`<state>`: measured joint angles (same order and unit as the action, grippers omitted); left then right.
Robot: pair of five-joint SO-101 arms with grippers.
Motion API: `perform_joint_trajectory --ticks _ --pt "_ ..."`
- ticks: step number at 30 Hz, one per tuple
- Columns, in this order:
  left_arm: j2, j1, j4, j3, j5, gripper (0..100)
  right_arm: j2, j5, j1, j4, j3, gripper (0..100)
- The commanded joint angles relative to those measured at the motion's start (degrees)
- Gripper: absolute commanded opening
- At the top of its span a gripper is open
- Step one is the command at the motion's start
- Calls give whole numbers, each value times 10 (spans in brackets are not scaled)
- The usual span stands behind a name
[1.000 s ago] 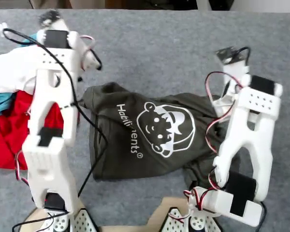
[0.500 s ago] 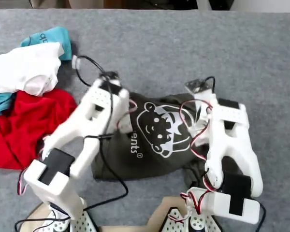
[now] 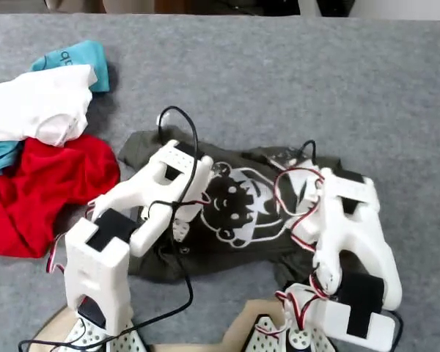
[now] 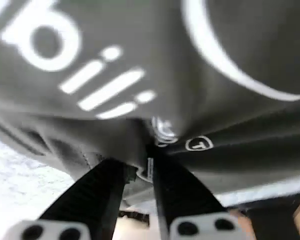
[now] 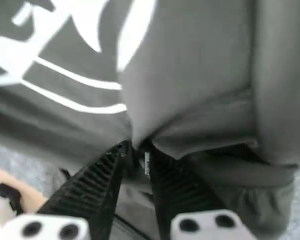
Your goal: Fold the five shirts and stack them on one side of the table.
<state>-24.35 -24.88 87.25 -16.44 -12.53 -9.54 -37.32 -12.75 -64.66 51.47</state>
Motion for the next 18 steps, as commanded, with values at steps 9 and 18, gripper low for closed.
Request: perform_joint_trajectory --ticks 9,18 --pt "173 -19 62 -73 -138 19 -42 -100 -124 -152 -174 67" --pt "346 -52 76 -158 -219 19 -65 -96 -78 -162 -366 69"
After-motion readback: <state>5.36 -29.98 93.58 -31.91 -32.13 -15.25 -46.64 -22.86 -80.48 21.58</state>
